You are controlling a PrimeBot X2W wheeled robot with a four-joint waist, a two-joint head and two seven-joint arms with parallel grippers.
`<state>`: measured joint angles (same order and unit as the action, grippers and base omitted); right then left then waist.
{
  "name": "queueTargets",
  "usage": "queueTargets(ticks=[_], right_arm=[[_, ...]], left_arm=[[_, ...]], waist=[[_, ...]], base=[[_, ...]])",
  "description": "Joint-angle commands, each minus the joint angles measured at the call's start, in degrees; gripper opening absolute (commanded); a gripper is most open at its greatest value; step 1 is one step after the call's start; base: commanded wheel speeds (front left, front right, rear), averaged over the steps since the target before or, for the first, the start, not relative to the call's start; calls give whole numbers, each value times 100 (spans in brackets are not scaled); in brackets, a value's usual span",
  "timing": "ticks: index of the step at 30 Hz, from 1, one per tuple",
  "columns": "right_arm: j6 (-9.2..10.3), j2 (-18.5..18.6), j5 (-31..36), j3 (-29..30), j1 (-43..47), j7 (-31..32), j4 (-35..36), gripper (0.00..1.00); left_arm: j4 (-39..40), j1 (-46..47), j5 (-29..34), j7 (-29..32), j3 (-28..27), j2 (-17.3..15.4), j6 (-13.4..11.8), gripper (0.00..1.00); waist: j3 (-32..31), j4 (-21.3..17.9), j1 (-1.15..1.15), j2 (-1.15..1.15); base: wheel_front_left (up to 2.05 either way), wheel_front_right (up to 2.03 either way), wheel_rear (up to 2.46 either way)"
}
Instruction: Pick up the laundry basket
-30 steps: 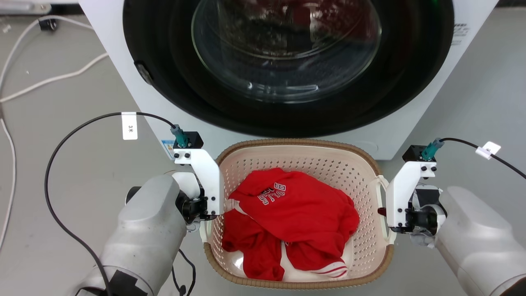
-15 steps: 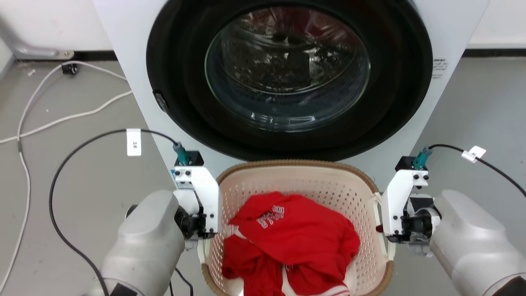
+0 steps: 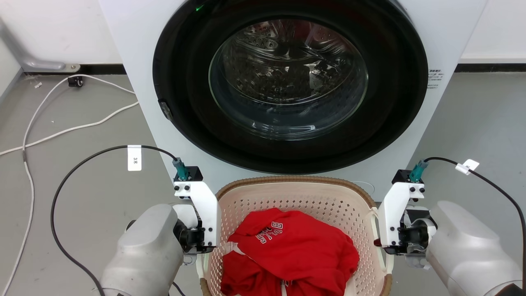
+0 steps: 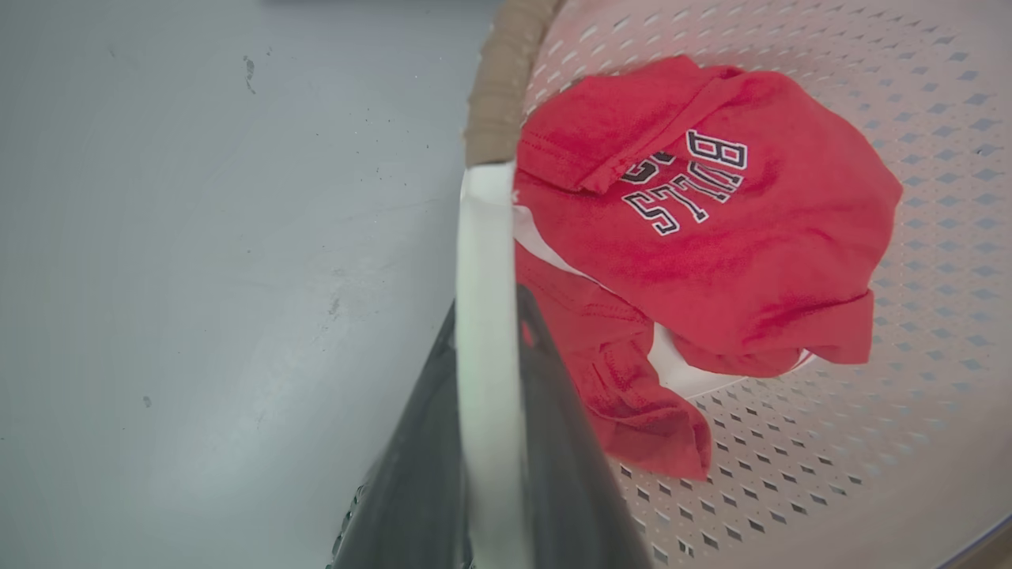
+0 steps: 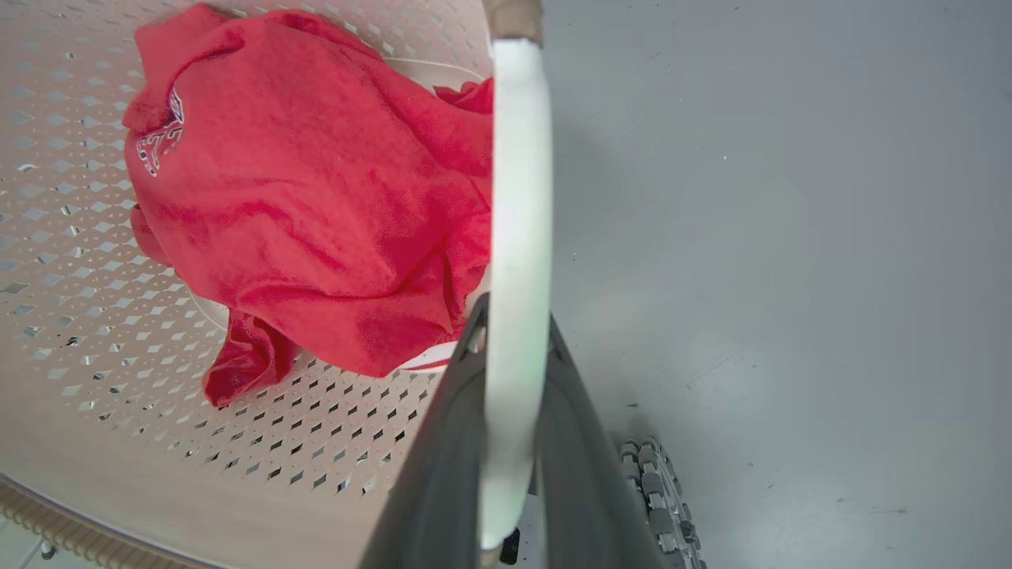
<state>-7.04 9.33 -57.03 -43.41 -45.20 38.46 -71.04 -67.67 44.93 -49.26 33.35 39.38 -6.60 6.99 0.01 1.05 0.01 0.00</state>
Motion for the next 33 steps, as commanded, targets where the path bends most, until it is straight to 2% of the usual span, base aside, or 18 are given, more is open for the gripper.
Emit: queueTargets(ticks=[1,16,33], right_arm=[[-82,-284,-93,-3,-2,20,98,0],[-82,-274,-101,-77,-91,-148,122,0],[-83,-293,-207,-154,-147,-37,81,0]], left_arm=[[141,-26,-103,-45,32,240,85,0],[182,18,-318,-107,238,232,87,0],[102,31,-599,-158,506,203,99,0]], waist=[[0,-4,-1,0],[-2,-23,-1,0],[2,-30,-1,0]], base=[[0,0,0],[0,0,0],[0,0,0]])
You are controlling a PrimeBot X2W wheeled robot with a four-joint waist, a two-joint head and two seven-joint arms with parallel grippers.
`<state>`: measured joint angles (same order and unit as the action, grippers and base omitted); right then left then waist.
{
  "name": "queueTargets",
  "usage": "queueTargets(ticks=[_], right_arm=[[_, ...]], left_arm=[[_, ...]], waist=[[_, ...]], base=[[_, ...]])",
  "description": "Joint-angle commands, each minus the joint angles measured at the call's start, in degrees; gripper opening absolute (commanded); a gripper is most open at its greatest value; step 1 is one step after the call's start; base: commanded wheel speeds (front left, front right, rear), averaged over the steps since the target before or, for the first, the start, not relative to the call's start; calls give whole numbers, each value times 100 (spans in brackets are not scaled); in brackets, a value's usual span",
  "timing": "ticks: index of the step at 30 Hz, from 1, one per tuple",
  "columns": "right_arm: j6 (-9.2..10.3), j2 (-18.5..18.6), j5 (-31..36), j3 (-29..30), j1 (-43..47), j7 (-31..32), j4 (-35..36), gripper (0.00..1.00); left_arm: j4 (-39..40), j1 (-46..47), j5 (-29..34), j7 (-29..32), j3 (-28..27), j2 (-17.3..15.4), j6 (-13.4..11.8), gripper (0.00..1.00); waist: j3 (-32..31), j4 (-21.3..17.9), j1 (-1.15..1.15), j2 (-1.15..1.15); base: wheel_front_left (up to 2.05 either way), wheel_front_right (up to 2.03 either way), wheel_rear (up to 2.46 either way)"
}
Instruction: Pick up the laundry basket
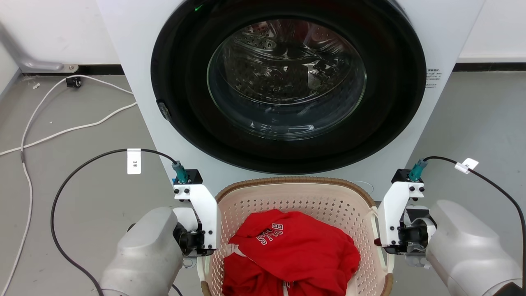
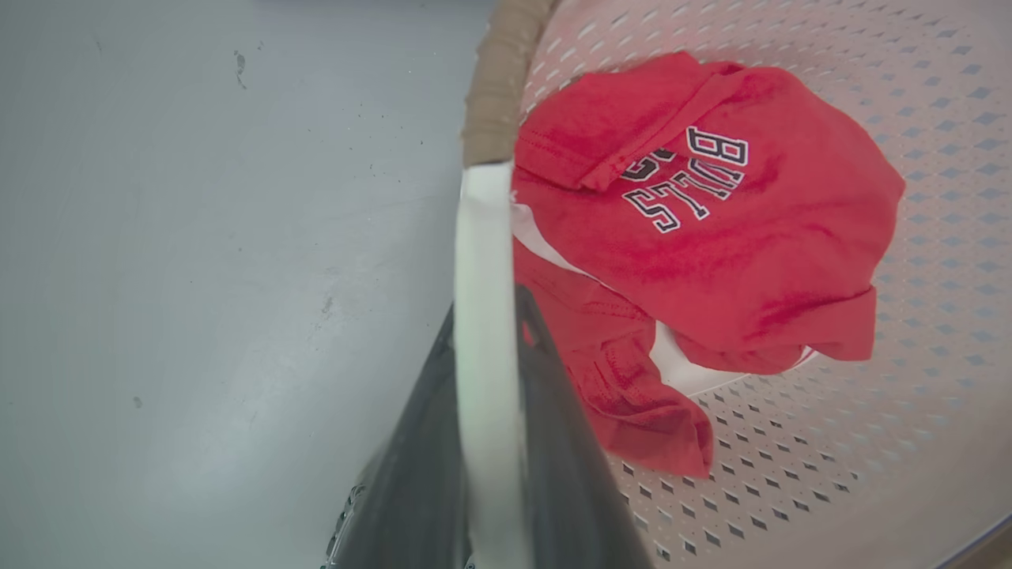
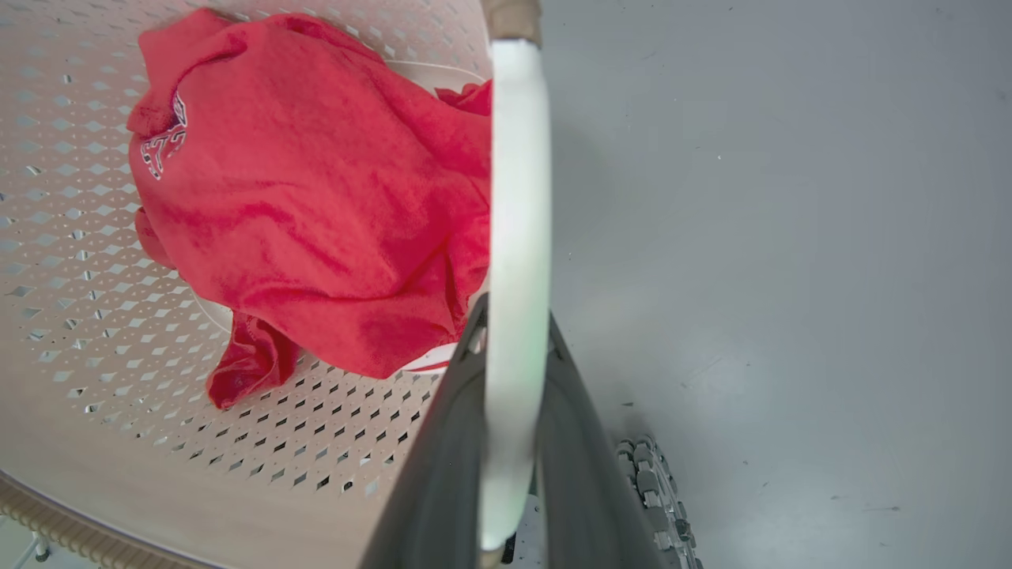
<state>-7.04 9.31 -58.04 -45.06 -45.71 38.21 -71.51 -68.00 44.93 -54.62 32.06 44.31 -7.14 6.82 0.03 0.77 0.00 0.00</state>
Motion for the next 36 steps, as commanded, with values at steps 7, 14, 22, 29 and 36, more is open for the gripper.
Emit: queueTargets(ticks=[7,14,22,29,36], right_arm=[[-83,-321,-132,-6,-105,18,103,0],[-83,-331,-148,-25,-125,26,79,0],[-83,-347,-192,-35,-95,24,48,0],[-83,-342,-231,-46,-81,35,33,0],[-83,-341,-259,-60,-72,54,18,0]], left_arm=[[101,66,-145,-22,91,242,116,0],[83,75,-229,-44,150,253,116,0],[99,58,-341,-58,218,261,117,0],[97,66,-416,-80,282,258,117,0],[89,47,-498,-106,342,259,117,0]], waist=[[9,-13,0,0],[13,-16,0,0],[10,-10,0,0],[10,-6,0,0],[3,-7,0,0]], base=[[0,0,0],[0,0,0],[0,0,0],[0,0,0],[0,0,0]])
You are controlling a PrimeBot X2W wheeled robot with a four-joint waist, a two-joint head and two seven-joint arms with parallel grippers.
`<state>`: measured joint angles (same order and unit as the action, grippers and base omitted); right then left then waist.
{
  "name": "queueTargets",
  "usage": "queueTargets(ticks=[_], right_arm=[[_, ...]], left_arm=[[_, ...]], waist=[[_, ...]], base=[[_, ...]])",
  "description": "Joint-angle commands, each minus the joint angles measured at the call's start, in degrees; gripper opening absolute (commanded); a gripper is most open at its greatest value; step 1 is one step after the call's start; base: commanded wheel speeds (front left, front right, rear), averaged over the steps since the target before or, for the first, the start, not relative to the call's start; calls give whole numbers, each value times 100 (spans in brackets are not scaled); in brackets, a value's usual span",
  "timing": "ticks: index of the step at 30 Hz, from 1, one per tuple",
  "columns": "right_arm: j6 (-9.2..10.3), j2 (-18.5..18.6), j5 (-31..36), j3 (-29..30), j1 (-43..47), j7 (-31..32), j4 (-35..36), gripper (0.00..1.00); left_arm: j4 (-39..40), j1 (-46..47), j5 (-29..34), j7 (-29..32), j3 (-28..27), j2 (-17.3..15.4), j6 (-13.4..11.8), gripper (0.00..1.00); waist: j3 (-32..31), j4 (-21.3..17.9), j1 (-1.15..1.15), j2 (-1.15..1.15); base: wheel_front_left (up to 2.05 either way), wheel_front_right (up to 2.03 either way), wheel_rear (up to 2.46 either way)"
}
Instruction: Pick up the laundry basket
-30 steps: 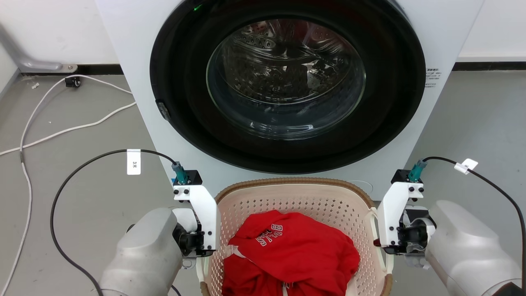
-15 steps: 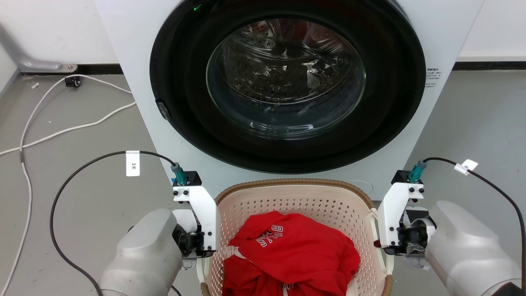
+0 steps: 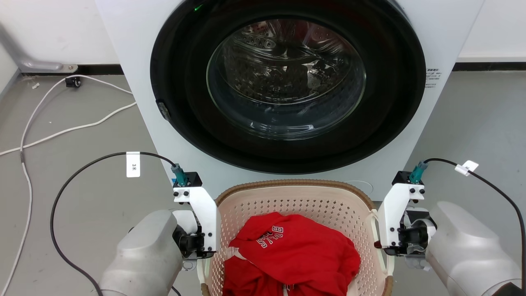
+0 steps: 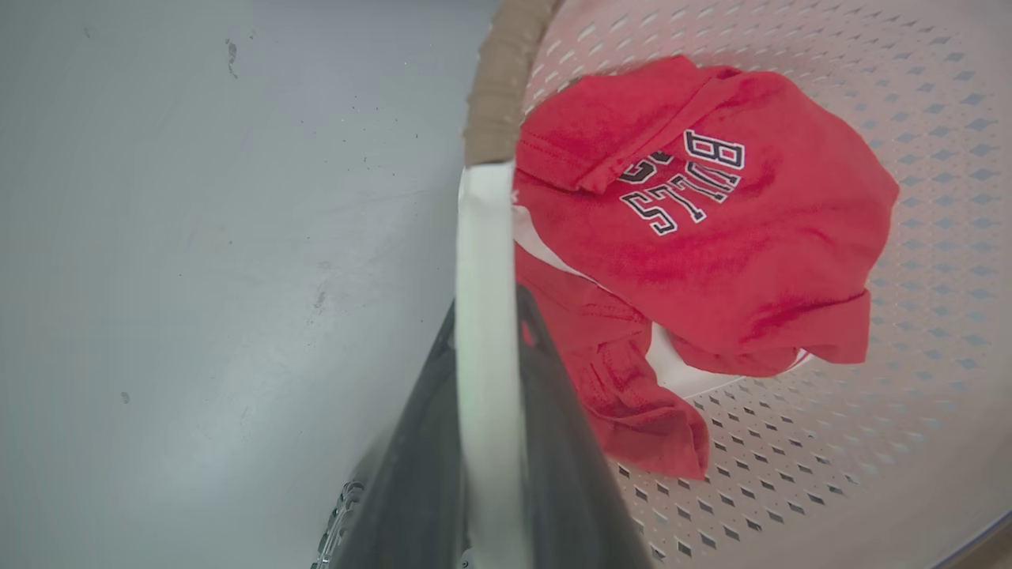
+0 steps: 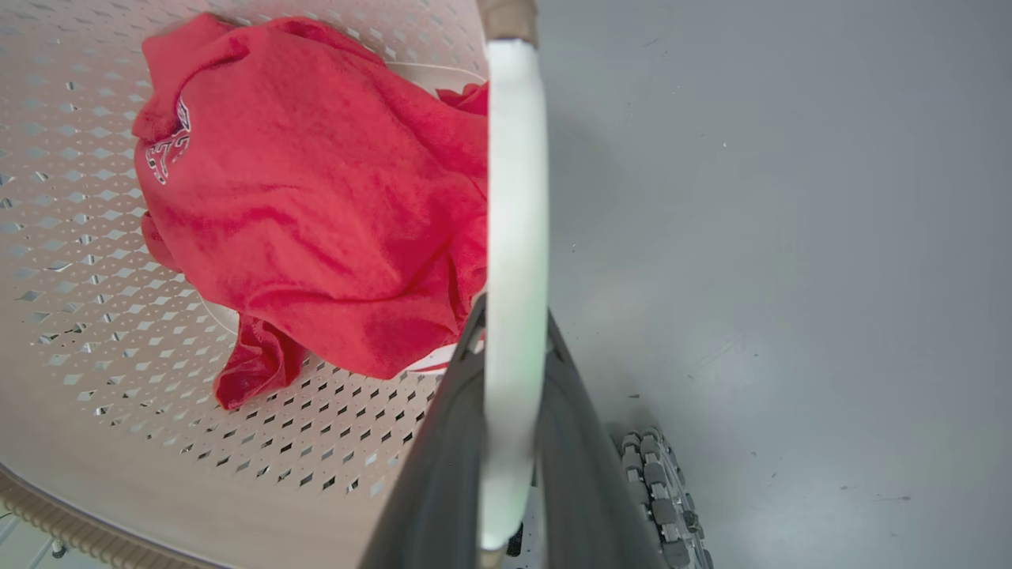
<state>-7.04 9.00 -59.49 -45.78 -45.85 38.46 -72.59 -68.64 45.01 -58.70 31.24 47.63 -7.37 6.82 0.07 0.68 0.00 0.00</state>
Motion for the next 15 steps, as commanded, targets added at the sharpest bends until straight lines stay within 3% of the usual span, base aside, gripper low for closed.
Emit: queueTargets(ticks=[1,15], right_arm=[[-84,-308,-115,10,-57,29,125,0],[-84,-317,-160,-13,-48,22,92,0]], left_arm=[[151,39,-104,-25,19,283,117,0],[138,24,-215,-119,145,277,117,0]], waist=[[-2,3,0,0],[5,-2,0,0]], base=[[0,0,0],[0,0,0]])
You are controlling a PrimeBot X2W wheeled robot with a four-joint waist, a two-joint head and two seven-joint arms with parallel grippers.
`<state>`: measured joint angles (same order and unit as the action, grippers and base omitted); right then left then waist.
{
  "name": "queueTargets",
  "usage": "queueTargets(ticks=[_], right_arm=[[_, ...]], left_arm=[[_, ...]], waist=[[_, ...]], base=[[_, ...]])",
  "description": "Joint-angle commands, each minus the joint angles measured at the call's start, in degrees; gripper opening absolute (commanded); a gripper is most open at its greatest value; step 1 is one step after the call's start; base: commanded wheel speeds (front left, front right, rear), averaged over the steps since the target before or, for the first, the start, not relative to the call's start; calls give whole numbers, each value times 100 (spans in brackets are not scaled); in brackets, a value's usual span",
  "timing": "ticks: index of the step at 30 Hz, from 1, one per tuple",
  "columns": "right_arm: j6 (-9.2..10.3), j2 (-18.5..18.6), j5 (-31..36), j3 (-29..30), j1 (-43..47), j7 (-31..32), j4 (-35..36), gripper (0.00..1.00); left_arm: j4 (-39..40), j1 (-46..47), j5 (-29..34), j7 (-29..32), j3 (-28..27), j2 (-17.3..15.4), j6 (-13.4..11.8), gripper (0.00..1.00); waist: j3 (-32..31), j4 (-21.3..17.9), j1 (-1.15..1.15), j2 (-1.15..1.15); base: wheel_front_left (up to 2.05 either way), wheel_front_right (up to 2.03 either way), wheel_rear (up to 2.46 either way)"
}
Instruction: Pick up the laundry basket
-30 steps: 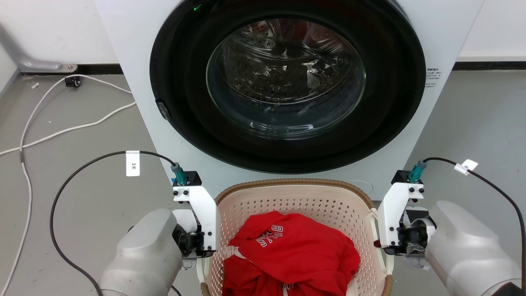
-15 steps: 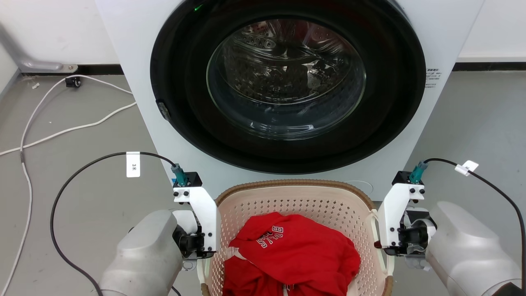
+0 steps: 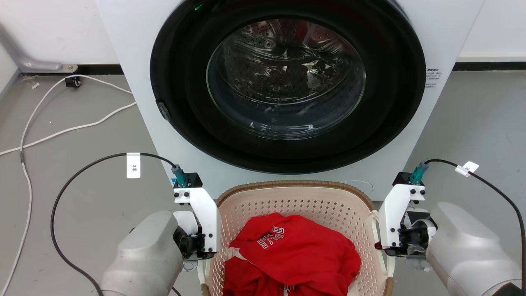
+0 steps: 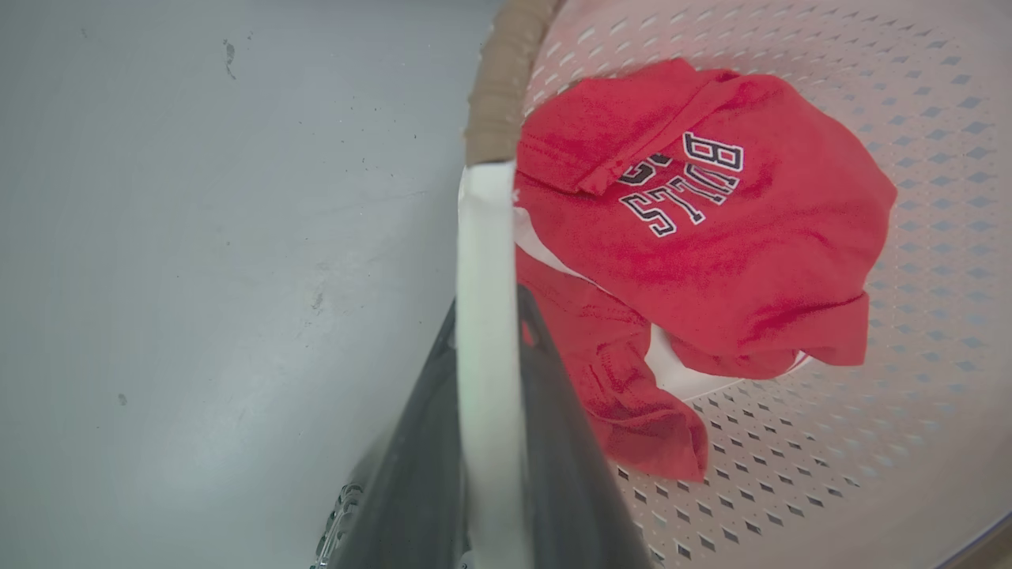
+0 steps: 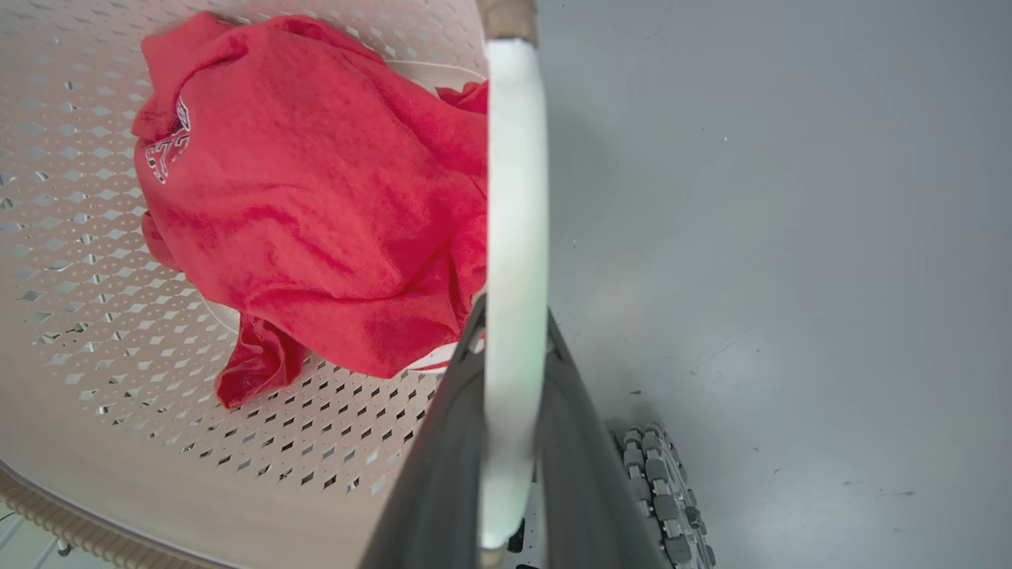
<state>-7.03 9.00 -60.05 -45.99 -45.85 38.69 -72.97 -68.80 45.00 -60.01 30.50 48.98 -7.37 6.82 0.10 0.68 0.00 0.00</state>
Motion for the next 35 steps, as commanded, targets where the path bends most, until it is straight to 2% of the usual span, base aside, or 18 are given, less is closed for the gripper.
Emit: queueTargets(ticks=[1,35], right_arm=[[-84,-318,-107,6,-54,-4,128,0],[-86,-313,-231,-59,-23,-33,101,0]], left_arm=[[154,28,-84,-51,21,274,117,0],[114,71,-368,-146,316,268,118,0]], waist=[[5,-3,0,0],[26,-1,0,0]], base=[[0,0,0],[0,0,0]])
